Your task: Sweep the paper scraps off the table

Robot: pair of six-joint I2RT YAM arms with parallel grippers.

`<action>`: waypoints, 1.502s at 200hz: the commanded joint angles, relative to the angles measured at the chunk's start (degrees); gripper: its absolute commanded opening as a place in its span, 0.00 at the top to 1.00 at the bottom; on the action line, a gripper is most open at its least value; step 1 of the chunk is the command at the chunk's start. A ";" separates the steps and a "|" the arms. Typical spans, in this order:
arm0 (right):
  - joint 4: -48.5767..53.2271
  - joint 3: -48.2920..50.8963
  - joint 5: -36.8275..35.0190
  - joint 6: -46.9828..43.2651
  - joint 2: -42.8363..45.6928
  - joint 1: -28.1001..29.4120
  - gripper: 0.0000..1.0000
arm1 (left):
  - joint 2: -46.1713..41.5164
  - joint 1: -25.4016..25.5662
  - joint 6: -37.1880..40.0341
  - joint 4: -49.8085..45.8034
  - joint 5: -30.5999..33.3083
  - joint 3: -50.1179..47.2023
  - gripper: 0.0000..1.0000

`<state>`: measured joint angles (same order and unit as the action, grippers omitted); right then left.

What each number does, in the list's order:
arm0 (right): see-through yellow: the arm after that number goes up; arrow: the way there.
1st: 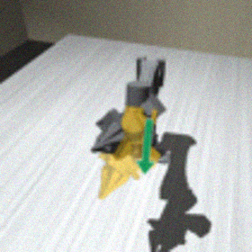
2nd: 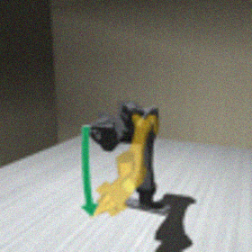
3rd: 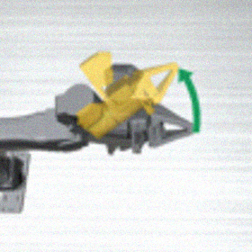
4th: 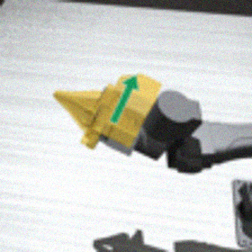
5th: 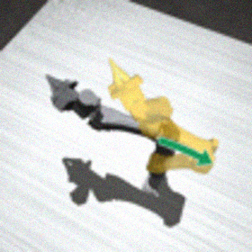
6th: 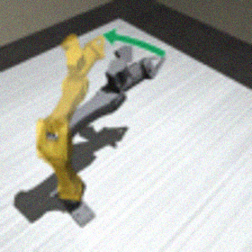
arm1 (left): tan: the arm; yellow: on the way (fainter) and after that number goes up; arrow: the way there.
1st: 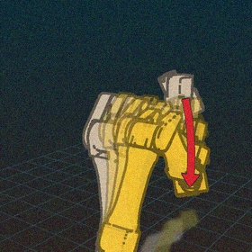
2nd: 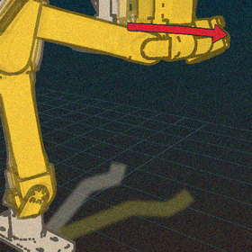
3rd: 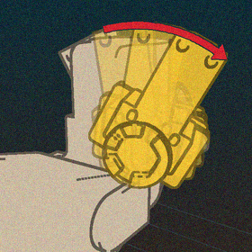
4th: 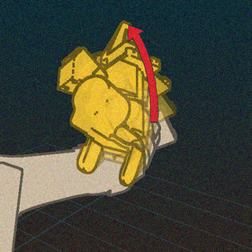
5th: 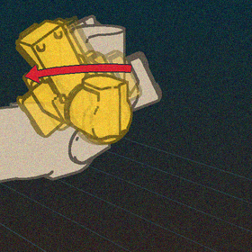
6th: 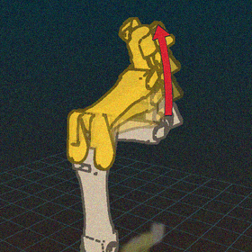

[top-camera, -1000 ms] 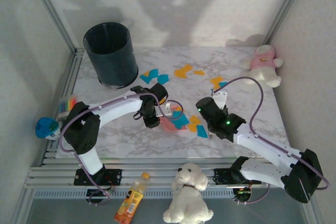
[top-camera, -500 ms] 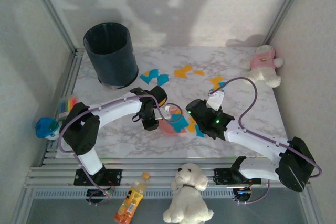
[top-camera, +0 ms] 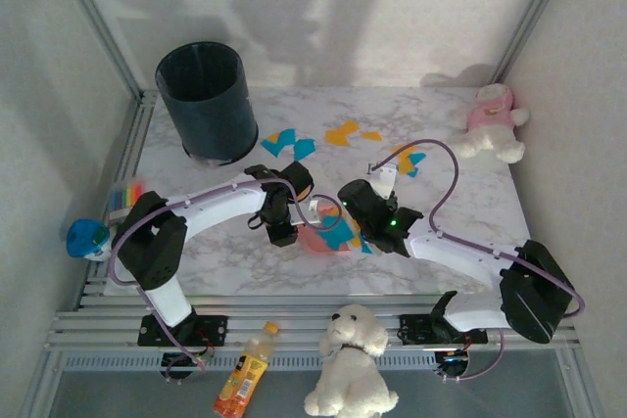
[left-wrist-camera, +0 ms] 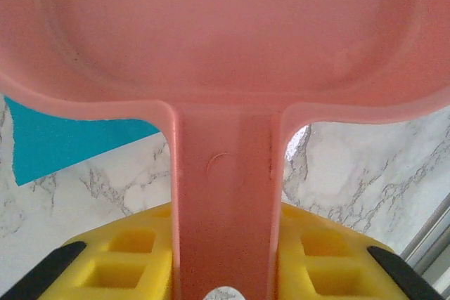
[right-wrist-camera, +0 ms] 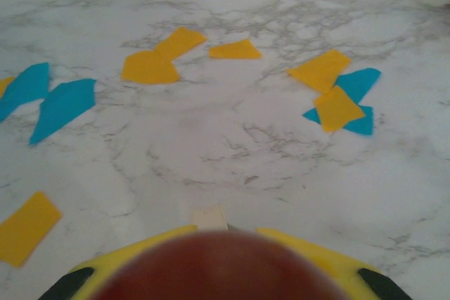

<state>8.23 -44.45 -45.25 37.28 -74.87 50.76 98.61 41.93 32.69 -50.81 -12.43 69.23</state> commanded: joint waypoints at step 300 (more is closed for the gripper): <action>-1.89 -9.21 14.93 -10.04 0.56 -1.28 1.00 | 1.79 0.17 -3.77 0.77 6.38 1.52 1.00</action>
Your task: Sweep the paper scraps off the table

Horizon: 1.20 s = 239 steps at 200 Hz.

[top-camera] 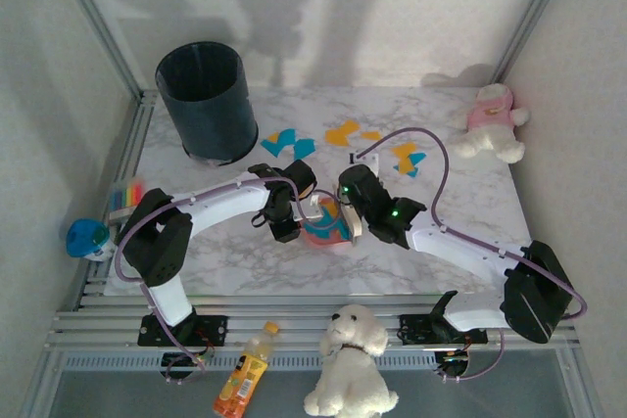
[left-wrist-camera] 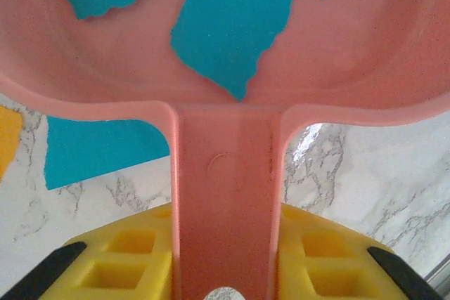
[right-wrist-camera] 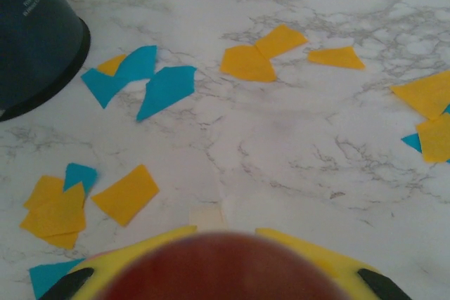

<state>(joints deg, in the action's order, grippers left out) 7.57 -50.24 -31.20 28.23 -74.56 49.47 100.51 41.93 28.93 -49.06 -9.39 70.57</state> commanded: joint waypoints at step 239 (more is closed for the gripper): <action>2.43 -2.70 -9.05 2.13 4.01 -0.08 1.00 | -1.18 0.34 1.75 -4.44 -3.36 -0.52 1.00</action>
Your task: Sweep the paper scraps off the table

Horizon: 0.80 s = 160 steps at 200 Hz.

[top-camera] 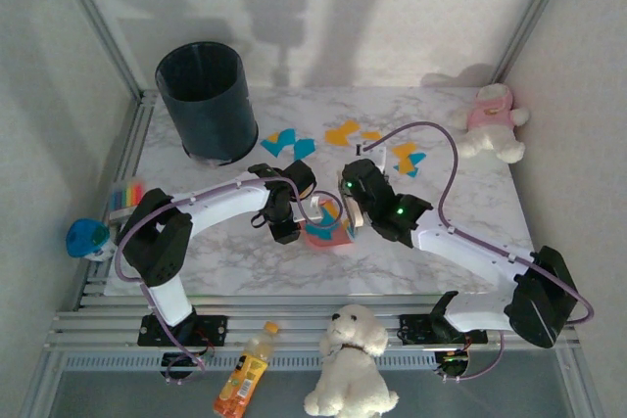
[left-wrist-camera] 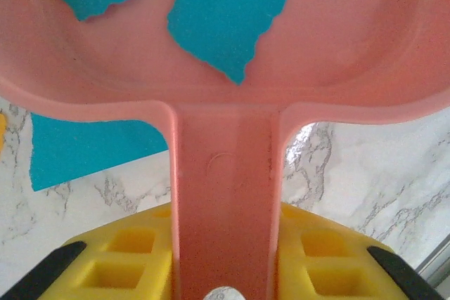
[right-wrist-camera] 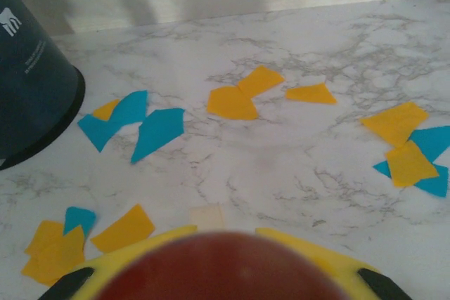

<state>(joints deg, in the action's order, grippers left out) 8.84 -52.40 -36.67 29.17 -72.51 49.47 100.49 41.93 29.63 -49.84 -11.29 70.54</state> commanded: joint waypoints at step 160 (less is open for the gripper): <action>11.89 3.59 -8.02 5.96 3.97 -1.23 1.00 | -0.29 0.43 0.70 -3.68 -3.26 -0.06 1.00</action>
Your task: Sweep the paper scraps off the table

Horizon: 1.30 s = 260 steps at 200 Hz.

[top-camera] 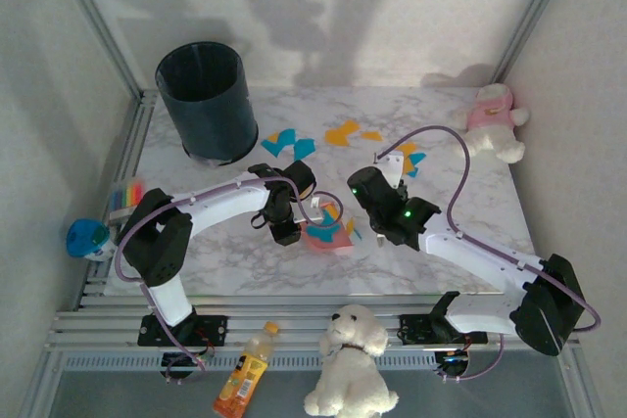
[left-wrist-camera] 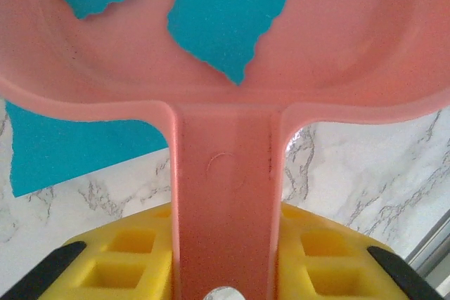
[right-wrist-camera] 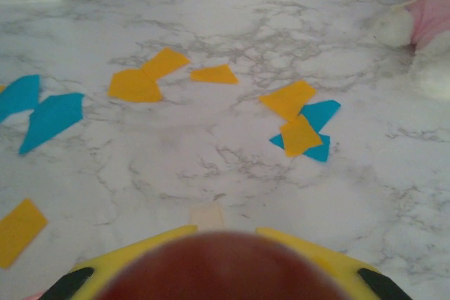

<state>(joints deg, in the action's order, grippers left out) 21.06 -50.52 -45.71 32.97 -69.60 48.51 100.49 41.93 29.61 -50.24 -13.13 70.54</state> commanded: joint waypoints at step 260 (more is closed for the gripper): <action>-13.68 -1.50 13.72 -0.45 -1.67 -0.01 1.00 | 1.01 0.43 0.32 -2.23 -0.29 0.47 1.00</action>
<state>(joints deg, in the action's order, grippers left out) 8.29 -49.28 -30.30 33.69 -72.40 48.51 100.62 41.93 29.58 -50.22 -13.89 70.54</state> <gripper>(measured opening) 0.245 0.263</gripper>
